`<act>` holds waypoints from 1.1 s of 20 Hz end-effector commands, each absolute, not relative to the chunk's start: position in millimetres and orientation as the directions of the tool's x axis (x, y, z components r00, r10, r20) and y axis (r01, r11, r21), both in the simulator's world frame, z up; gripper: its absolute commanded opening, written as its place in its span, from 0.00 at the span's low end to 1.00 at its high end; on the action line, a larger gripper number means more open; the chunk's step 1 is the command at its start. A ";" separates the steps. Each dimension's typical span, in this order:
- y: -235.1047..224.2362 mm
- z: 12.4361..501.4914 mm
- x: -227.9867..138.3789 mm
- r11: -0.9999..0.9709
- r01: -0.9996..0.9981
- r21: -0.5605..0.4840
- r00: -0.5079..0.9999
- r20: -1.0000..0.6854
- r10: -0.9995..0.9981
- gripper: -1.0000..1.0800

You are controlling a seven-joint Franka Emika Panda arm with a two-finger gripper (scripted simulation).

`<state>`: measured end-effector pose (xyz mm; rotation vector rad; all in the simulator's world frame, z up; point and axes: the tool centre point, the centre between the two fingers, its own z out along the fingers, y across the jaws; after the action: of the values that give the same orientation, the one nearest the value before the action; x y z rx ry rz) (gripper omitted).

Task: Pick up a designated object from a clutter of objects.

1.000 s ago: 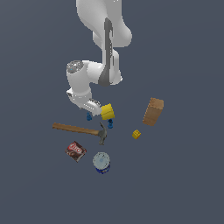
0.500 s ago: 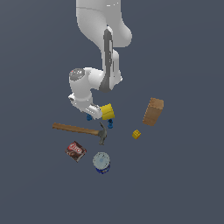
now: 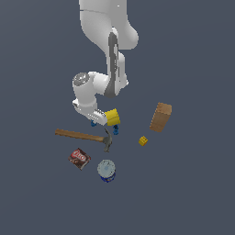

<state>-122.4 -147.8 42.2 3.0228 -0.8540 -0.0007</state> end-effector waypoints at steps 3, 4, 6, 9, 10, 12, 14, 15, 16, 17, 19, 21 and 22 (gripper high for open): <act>-147.8 42.2 -122.4 -0.852 -0.523 0.001 0.852 0.000 -0.523 0.00; -147.8 42.2 -122.4 -0.852 -0.523 0.001 0.852 0.000 -0.523 0.00; -147.9 42.4 -122.4 -0.852 -0.523 0.000 0.852 0.000 -0.523 0.00; -146.7 44.3 -121.9 -0.852 -0.523 0.000 0.852 0.000 -0.523 0.00; -145.8 45.8 -121.5 -0.852 -0.523 0.000 0.852 0.000 -0.523 0.00; -143.3 50.1 -120.3 -0.852 -0.523 0.000 0.852 0.000 -0.523 0.00; -139.7 56.2 -118.7 -0.852 -0.523 0.000 0.852 0.000 -0.523 0.00; -137.5 60.0 -117.8 -0.852 -0.523 0.000 0.852 0.000 -0.523 0.00; -135.0 64.1 -116.7 -0.852 -0.523 0.000 0.852 0.000 -0.523 0.00; -132.6 68.6 -115.6 -0.852 -0.524 0.000 0.852 0.000 -0.524 0.00; -126.5 79.2 -112.8 -0.852 -0.524 0.000 0.852 0.000 -0.524 0.00; -119.6 91.4 -109.7 -0.852 -0.524 0.001 0.852 0.000 -0.524 0.00; -115.9 98.1 -107.9 -0.852 -0.524 0.001 0.852 0.000 -0.524 0.00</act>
<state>-110.4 -121.2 88.4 3.0224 -0.8554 -0.0012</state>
